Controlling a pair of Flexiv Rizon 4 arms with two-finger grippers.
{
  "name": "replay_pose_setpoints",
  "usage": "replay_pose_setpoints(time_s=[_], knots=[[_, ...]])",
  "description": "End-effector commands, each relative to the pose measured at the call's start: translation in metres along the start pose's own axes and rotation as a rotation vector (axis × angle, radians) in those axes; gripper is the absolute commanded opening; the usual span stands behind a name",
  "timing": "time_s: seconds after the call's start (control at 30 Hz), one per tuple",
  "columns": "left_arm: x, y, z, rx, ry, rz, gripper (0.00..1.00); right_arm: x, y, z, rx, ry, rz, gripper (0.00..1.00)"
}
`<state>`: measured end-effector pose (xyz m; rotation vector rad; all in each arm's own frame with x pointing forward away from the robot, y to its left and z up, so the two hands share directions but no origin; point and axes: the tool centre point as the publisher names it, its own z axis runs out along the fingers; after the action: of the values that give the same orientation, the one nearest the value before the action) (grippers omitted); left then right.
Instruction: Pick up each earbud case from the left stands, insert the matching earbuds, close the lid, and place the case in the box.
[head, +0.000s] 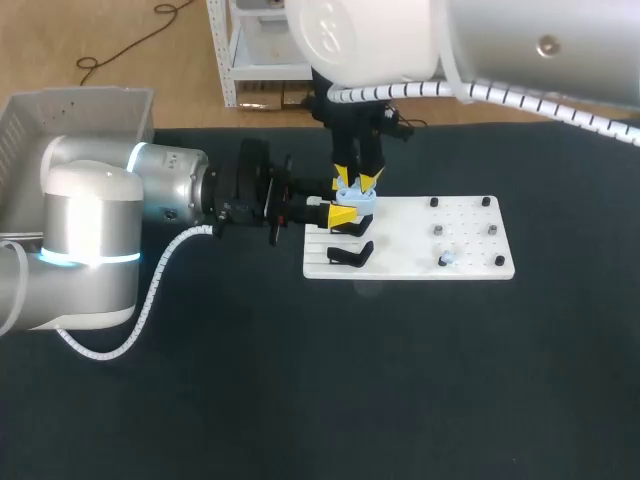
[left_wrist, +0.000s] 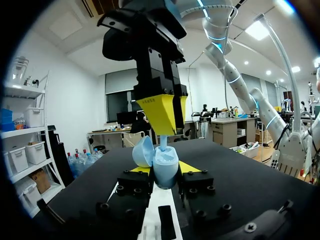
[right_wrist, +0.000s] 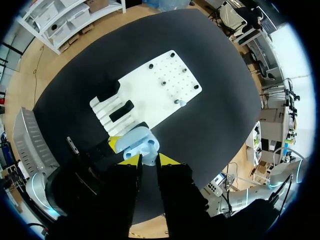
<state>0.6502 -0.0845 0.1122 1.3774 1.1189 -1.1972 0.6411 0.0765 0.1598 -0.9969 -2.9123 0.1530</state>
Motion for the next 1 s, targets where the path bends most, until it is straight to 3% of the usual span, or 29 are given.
replay_pose_setpoints(time_s=[0.03, 0.63, 0.7, 0.77, 0.9, 1.0], knots=[[0.001, 0.0, 0.0, -0.001, -0.001, 0.001, 0.0, -0.001, 0.001, 0.0, 0.005, 0.002, 0.002, 0.0], [0.001, 0.0, 0.0, -0.001, -0.001, 0.001, 0.0, -0.004, 0.001, 0.009, 0.027, 0.0, 0.023, 0.0], [0.001, 0.0, 0.0, -0.001, -0.001, 0.001, 0.0, -0.004, 0.001, 0.01, 0.027, 0.002, 0.023, 0.27], [0.001, 0.0, 0.0, -0.001, -0.001, 0.001, 0.0, -0.003, 0.001, 0.009, 0.023, 0.004, 0.022, 0.4], [0.001, 0.0, 0.0, -0.001, -0.001, 0.001, 0.0, 0.001, -0.005, 0.004, 0.003, 0.003, 0.017, 0.48], [0.001, 0.0, 0.0, -0.001, -0.001, 0.001, 0.0, 0.005, -0.016, -0.003, -0.041, 0.0, 0.004, 0.42]])
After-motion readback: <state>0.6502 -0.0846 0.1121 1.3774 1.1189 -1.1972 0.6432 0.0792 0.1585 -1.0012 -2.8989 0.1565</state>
